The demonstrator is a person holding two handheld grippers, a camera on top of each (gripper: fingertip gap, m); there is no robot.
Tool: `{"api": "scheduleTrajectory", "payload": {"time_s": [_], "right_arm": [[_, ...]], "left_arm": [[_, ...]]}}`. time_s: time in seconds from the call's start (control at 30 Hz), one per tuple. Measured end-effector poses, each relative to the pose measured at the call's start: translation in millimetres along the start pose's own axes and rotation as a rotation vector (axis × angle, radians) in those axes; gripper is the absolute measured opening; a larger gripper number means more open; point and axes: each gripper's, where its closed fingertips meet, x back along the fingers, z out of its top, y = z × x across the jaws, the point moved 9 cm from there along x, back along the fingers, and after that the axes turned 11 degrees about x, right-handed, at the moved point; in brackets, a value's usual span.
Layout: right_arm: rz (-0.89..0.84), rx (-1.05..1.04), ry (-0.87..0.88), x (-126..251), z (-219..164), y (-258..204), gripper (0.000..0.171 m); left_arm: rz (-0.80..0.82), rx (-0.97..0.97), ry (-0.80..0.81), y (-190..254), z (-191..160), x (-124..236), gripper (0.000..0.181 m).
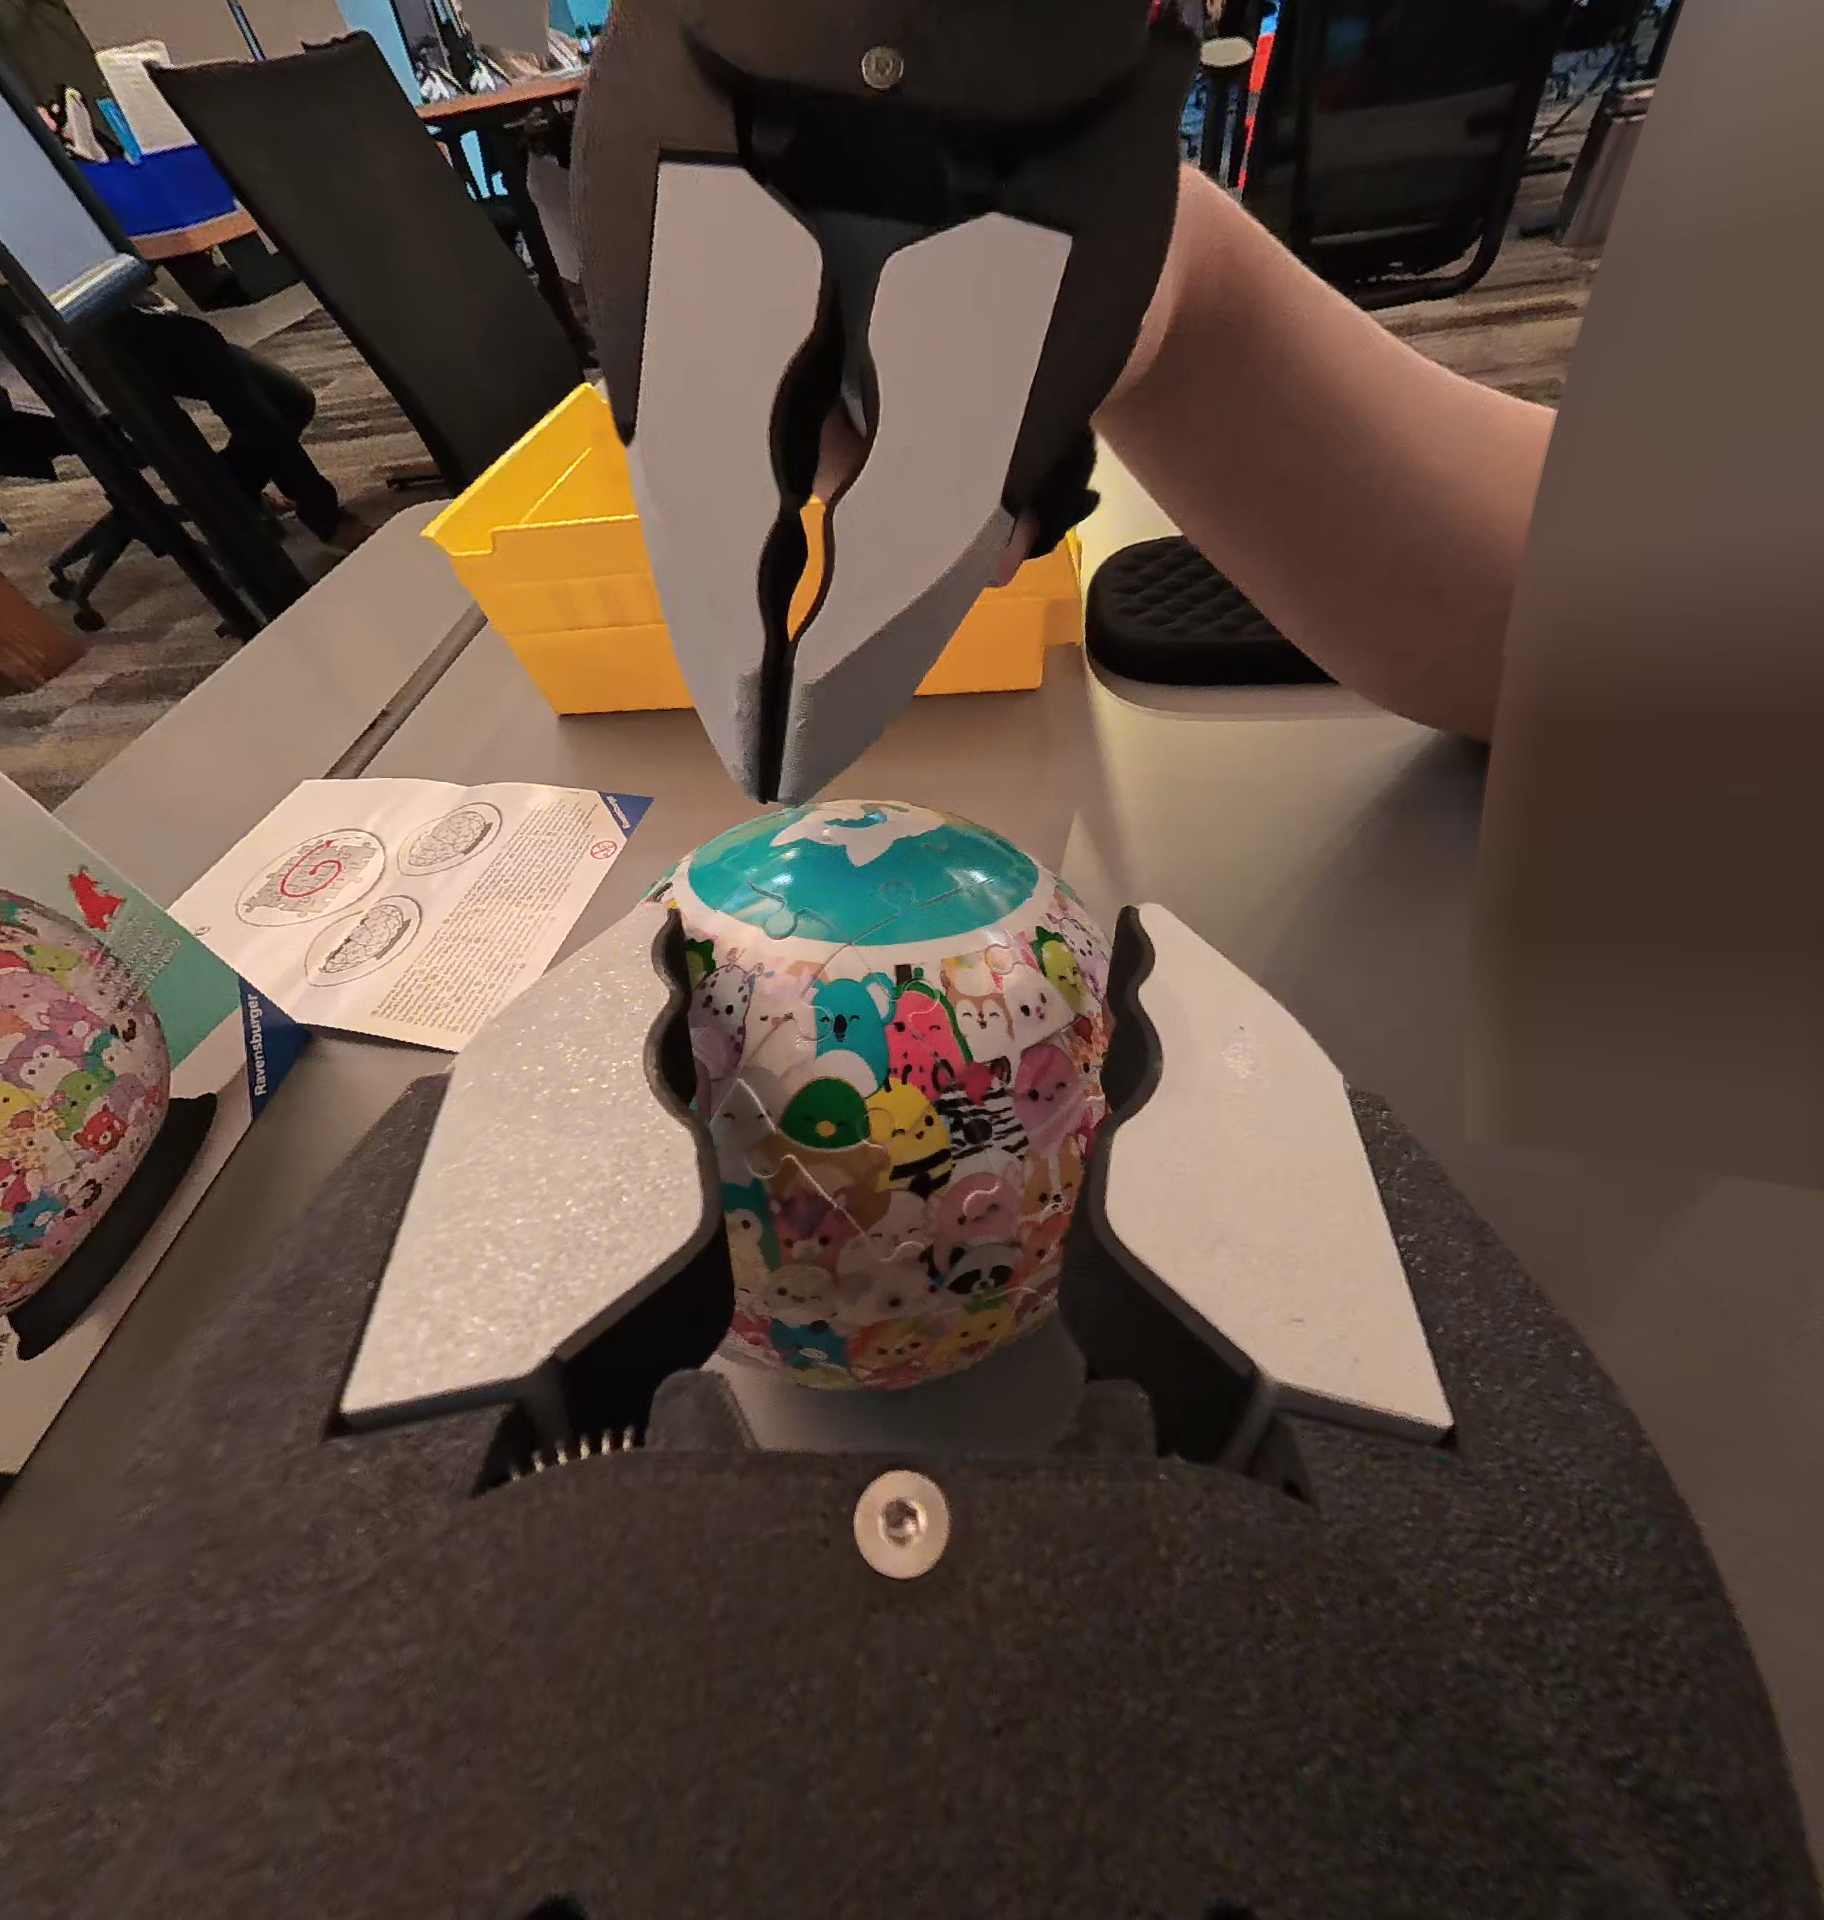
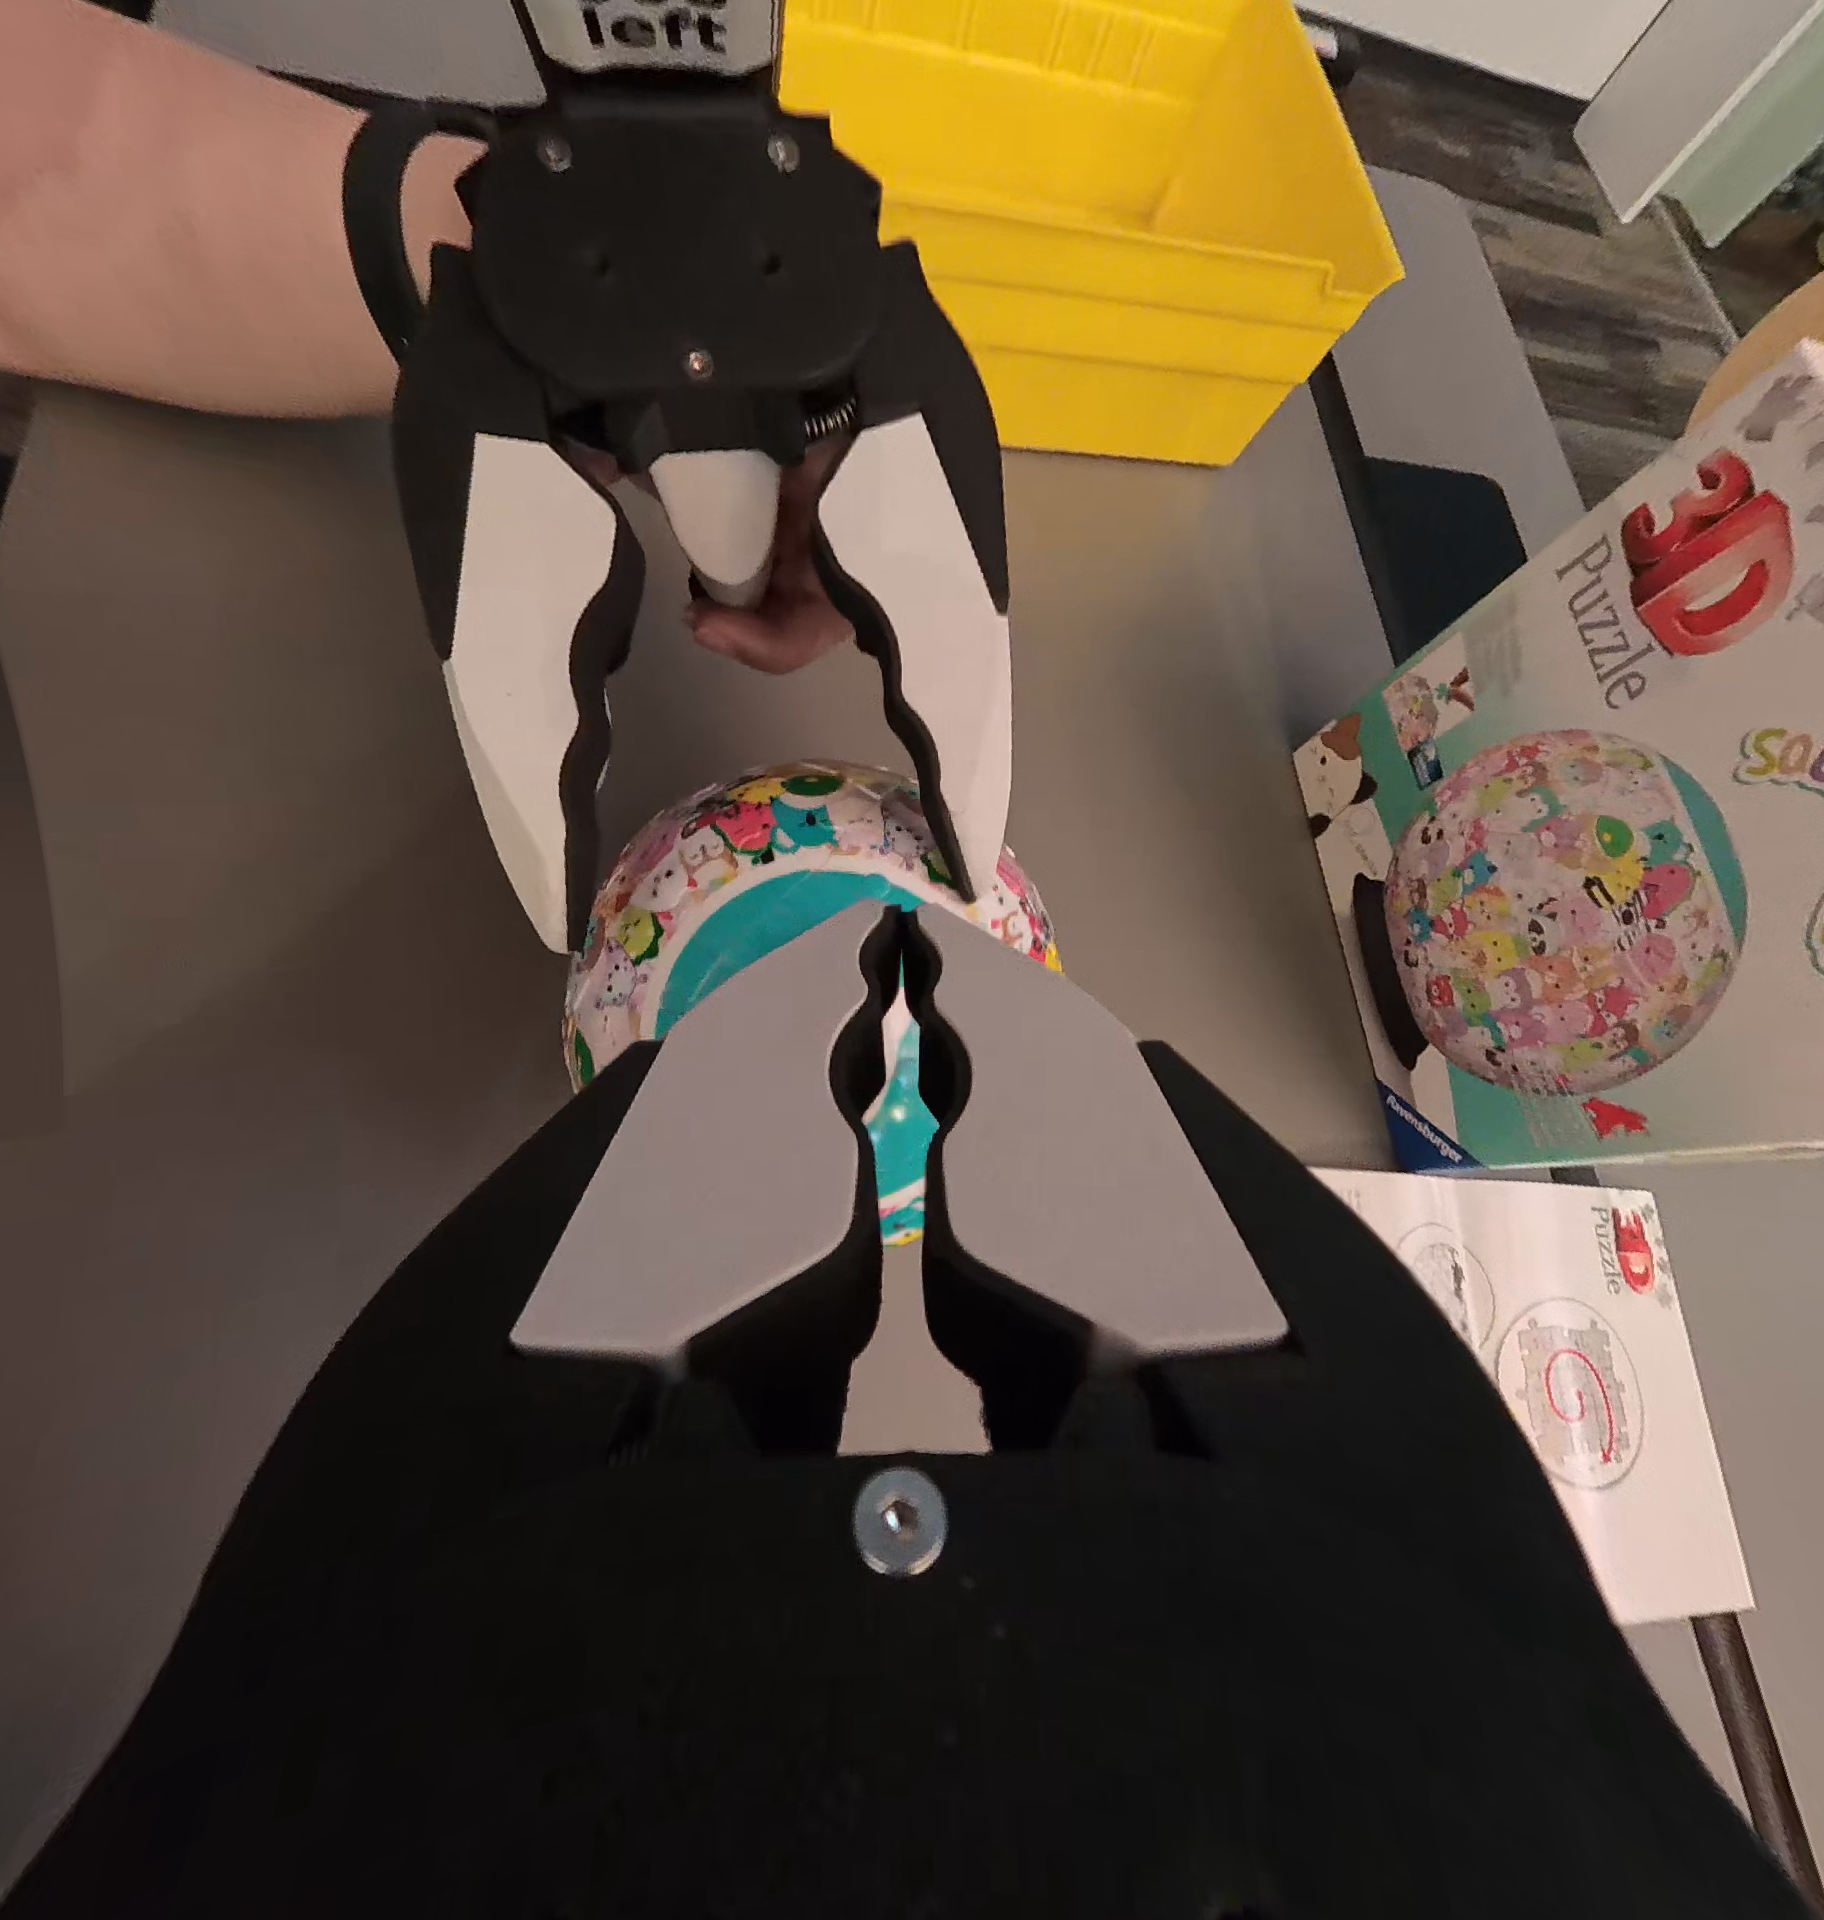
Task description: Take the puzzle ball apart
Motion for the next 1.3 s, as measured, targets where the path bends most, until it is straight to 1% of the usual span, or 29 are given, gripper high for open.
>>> {"api": "scheduleTrajectory", "payload": {"time_s": [0.07,0.23,0.33,0.4,0.5,0.6,0.67,0.73,0.8,0.9,1.0,1.1,1.17,1.3], "right_arm": [[0.02,-0.003,0.014,-2.6,1.4,-1.0,0.001],[0.034,0.015,-0.021,-8.5,0.1,-4.7,0.001],[0.054,0.006,0.009,-6.5,3.5,-5.6,0.001],[0.061,0.009,-0.034,-10.3,1.0,-5.9,0.001],[0.009,0.018,-0.05,-5.6,5.5,-3.6,0.001],[-0.064,0.023,0.002,7.0,19.5,-4.1,0.001],[-0.032,0.02,-0.045,0.5,16.7,-7.0,0.001],[-0.016,0.021,-0.146,-9.8,7.3,-7.3,0.001],[-0.009,0.015,-0.117,-10.6,8.0,-7.3,0.001],[-0.027,0.006,-0.08,0.2,8.3,-6.2,0.001],[0.006,0.003,-0.058,4.9,1.5,-9.9,0.001],[0.032,0.071,-0.075,3.2,-2.0,-14.0,0.004],[0.084,0.121,-0.066,3.5,-0.9,-12.5,0.01],[0.165,0.206,-0.093,7.0,-1.0,-6.5,0.012]], "left_arm": [[-0.007,0.013,0.01,-0.7,-0.2,0.1,0.077],[0.003,-0.013,-0.007,0.8,-0.1,-0.6,0.079],[0.006,-0.022,-0.012,1.5,-0.1,-1.0,0.08],[0.005,-0.019,-0.011,1.3,0.0,-1.0,0.08],[0.004,-0.021,-0.014,1.8,0.0,-1.2,0.081],[0.002,-0.019,-0.012,1.5,0.0,-1.3,0.081],[0.0,-0.015,-0.009,1.2,-0.1,-1.2,0.081],[-0.002,-0.014,-0.006,1.1,-0.2,-1.1,0.081],[-0.002,-0.014,-0.007,1.4,-0.3,-1.0,0.081],[-0.003,-0.014,-0.007,1.4,-0.3,-0.9,0.082],[-0.01,-0.012,-0.007,1.4,-0.3,-0.4,0.083],[-0.011,-0.021,-0.017,0.4,-0.4,1.7,0.083],[-0.014,-0.022,-0.018,0.0,-1.7,1.5,0.087],[-0.013,-0.019,-0.01,-0.6,-3.5,0.2,0.092]]}}
